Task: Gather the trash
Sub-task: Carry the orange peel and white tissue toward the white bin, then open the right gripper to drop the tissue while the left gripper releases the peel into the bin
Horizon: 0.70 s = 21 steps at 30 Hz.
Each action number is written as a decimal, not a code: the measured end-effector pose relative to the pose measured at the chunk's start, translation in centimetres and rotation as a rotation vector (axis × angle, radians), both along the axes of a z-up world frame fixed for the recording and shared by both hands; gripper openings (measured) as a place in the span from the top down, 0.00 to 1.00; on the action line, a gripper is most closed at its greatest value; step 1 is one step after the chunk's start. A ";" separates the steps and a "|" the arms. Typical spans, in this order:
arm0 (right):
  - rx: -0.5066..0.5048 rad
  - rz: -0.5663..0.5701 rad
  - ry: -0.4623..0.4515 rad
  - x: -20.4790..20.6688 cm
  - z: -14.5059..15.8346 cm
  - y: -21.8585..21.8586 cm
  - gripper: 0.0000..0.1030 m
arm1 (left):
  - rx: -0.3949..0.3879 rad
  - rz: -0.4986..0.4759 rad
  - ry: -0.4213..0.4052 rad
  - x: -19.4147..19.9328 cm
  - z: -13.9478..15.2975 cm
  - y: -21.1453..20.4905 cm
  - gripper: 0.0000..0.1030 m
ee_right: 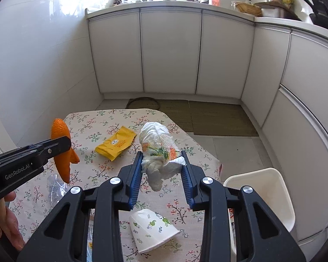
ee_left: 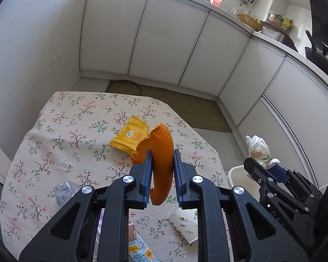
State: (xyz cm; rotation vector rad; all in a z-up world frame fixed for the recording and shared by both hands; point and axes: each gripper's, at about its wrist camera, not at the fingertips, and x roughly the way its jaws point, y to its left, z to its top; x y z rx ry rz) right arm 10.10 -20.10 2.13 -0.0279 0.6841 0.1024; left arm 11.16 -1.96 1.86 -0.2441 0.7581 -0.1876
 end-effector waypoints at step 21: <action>-0.053 -0.267 0.053 -0.3 -1.3 -9.7 0.66 | -0.010 -0.102 0.017 0.7 -1.1 -6.9 0.83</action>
